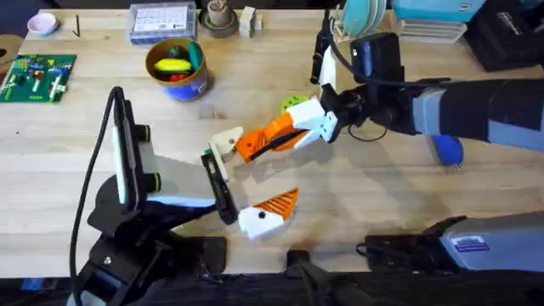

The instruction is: Pick up the gripper from the table and insert it into the empty holder that is missing its gripper. Then pick up a screw, insert it into the mounting hole, and use the screwdriver to tighten it. Finally, clean up the table by picking up the vegetable and placing it into the bucket.

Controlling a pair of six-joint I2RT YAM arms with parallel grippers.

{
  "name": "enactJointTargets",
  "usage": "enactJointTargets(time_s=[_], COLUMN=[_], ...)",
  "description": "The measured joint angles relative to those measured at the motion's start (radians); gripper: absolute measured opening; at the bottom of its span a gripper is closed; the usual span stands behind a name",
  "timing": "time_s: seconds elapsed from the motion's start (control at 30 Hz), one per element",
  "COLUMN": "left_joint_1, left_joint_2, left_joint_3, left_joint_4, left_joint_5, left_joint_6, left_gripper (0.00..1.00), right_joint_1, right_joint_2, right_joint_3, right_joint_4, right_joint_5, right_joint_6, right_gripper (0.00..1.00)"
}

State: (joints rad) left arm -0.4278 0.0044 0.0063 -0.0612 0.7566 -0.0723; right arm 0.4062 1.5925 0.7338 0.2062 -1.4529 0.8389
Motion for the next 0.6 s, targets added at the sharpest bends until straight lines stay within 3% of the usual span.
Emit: enactJointTargets(time_s=[0.33,0.6], left_joint_1=[0.0,0.014], left_joint_2=[0.001,0.001], left_joint_3=[0.0,0.0], left_joint_4=[-0.002,0.001], left_joint_5=[-0.025,-0.074], left_joint_6=[-0.018,-0.018], left_gripper=[0.993,0.993], right_joint_1=[0.013,0.066], right_joint_2=[0.0,0.0], right_joint_3=[0.0,0.0], right_joint_4=[0.021,0.182], right_joint_5=[0.065,0.163], right_joint_6=[0.094,0.215], right_gripper=[0.008,0.008])
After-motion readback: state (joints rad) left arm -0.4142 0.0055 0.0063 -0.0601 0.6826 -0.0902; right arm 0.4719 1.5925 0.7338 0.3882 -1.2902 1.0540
